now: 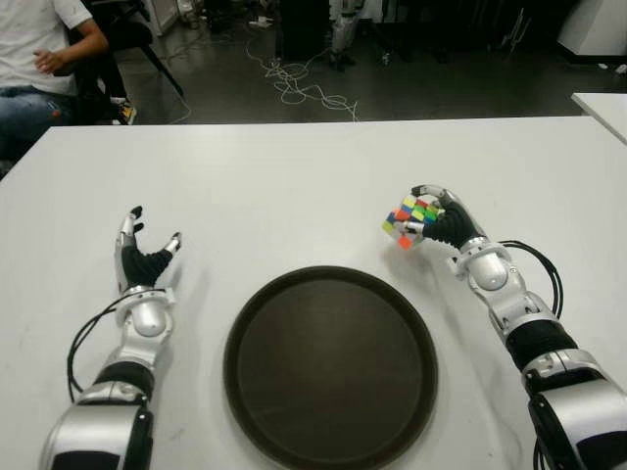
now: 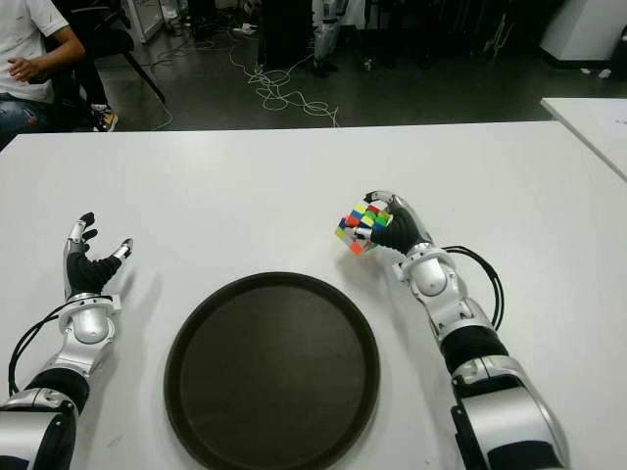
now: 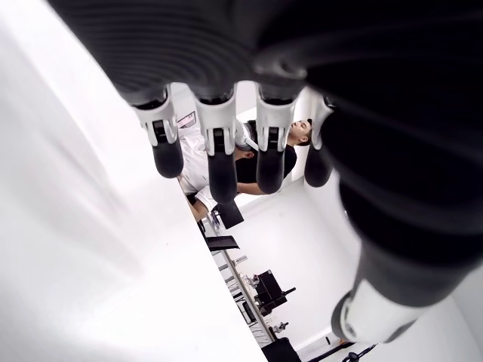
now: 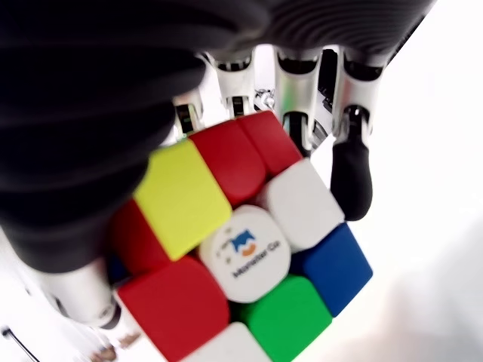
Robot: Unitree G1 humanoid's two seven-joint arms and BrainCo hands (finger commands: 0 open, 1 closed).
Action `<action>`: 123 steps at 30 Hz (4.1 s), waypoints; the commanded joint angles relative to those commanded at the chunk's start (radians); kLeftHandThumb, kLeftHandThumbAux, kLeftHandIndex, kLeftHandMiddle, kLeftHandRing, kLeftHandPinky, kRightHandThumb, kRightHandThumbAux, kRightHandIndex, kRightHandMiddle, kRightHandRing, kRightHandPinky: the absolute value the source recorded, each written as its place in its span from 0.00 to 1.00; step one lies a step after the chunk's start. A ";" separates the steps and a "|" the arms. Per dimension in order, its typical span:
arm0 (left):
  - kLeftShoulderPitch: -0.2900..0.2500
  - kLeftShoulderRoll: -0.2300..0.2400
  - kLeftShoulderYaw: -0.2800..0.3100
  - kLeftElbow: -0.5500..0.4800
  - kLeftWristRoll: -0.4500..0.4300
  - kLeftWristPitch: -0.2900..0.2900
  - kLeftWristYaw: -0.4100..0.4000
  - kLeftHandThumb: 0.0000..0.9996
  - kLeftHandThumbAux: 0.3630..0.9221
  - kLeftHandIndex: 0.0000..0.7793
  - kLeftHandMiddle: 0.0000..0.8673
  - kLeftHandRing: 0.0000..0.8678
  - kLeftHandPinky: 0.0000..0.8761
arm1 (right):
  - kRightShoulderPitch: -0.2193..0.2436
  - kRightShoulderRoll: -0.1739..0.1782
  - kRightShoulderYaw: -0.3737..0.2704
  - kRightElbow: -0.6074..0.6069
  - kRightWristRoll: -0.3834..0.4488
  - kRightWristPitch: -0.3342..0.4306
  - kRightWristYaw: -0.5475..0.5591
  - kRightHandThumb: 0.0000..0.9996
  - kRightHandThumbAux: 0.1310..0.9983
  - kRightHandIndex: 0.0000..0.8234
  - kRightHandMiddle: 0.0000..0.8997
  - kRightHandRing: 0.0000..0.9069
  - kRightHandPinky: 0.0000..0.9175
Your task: Pick up the Rubik's Cube and put it in the plate
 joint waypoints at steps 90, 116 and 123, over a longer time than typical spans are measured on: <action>-0.008 -0.001 0.002 0.015 0.002 0.008 0.008 0.00 0.74 0.18 0.17 0.16 0.12 | 0.204 0.139 -0.067 -0.669 0.368 0.591 0.351 0.71 0.67 0.53 0.83 0.84 0.84; -0.005 -0.001 -0.009 0.008 0.008 0.004 0.018 0.00 0.70 0.18 0.17 0.18 0.14 | 0.277 0.119 0.097 -0.771 0.335 0.565 0.589 0.69 0.68 0.53 0.91 0.90 0.88; -0.003 -0.002 -0.004 0.009 0.001 0.002 0.013 0.00 0.72 0.18 0.18 0.18 0.16 | 0.281 0.104 0.114 -0.781 0.318 0.539 0.606 0.69 0.69 0.53 0.91 0.91 0.89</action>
